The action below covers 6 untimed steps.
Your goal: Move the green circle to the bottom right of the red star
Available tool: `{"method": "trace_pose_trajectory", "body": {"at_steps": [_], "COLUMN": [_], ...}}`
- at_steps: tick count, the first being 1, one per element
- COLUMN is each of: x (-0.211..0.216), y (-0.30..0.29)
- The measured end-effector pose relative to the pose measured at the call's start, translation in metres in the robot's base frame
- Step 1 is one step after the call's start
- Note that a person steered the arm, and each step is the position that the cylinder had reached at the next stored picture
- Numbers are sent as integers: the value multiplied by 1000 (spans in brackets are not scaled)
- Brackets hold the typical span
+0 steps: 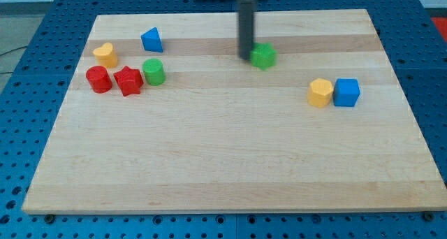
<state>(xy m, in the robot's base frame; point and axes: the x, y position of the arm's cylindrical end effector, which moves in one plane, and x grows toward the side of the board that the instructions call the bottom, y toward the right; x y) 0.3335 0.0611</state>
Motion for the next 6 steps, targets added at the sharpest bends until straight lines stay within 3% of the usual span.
{"method": "trace_pose_trajectory", "body": {"at_steps": [1, 2, 3, 4, 5, 6], "x": [13, -15, 11, 46, 11, 80], "y": [47, 50, 98, 99, 37, -50]}}
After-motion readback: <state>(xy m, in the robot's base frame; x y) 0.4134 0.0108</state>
